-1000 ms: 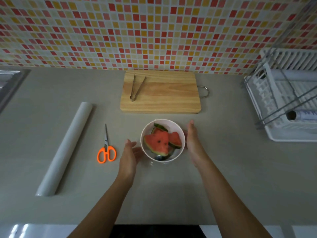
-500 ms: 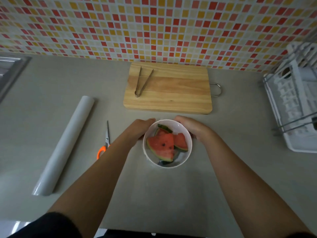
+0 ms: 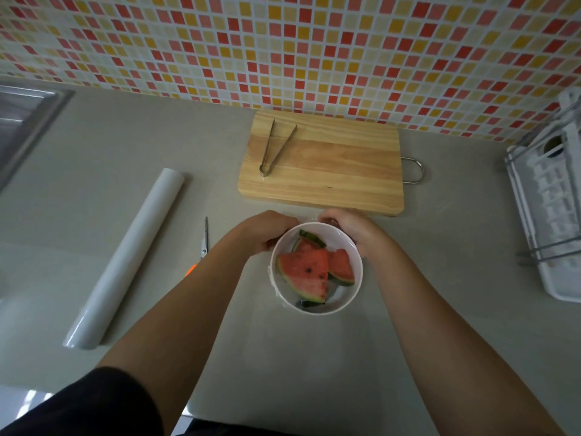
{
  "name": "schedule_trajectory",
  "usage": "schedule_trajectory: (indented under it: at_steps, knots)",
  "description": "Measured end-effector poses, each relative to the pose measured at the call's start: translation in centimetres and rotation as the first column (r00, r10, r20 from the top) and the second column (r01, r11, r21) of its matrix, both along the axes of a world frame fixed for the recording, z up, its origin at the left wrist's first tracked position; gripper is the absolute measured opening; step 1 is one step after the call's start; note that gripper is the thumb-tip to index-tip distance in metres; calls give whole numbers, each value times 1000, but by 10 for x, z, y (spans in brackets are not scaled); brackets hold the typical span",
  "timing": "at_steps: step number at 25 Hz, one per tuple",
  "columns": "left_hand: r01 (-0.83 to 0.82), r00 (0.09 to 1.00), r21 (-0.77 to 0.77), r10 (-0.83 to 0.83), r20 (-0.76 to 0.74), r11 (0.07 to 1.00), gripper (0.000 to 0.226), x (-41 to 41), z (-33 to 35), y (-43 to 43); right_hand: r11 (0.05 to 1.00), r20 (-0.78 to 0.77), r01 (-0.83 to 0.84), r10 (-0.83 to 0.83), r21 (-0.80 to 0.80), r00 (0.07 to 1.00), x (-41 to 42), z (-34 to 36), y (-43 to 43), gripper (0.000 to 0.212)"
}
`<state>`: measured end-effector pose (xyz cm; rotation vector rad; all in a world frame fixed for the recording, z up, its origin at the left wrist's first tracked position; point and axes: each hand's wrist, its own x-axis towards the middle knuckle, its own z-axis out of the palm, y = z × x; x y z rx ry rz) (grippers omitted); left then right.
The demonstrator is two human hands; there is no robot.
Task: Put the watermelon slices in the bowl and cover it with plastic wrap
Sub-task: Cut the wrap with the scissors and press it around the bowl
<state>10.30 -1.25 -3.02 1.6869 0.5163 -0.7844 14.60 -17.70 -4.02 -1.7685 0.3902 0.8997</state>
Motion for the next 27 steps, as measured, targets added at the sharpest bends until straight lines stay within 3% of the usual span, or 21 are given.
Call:
schedule_trajectory:
  at_steps: [3, 7, 10, 12, 15, 18, 23, 27]
  knots:
    - [-16, 998, 16, 15, 64, 1000, 8, 0, -3, 0, 999, 114, 27, -25, -17, 993, -3, -2, 2, 15]
    - [-257, 949, -39, 260, 177, 966, 24, -6, -9, 1, 999, 84, 37, -36, -12, 996, -2, -6, -4, 33]
    - [-111, 981, 47, 102, 164, 993, 51, -14, -14, 5, 974, 120, -193, 207, -123, 971, -8, -11, -16, 50]
    - [-70, 984, 100, 52, 171, 993, 57, -18, -15, 5, 955, 100, -250, 268, -158, 958, -14, -12, -20, 52]
    - [-257, 944, -99, 272, 188, 961, 39, -21, -12, -2, 997, 182, -65, 70, -32, 981, -17, -10, -16, 21]
    - [-364, 902, -176, 393, 178, 915, 29, -25, -13, -6, 993, 185, 63, -81, 99, 979, -14, -8, -14, 25]
    - [-422, 870, -158, 448, 205, 893, 34, -31, -15, -7, 992, 269, 101, -118, 76, 956, -19, -14, -13, 26]
    - [-524, 817, -34, 514, 263, 851, 36, -30, -25, -14, 985, 225, 160, -172, 70, 959, -18, -17, -8, 27]
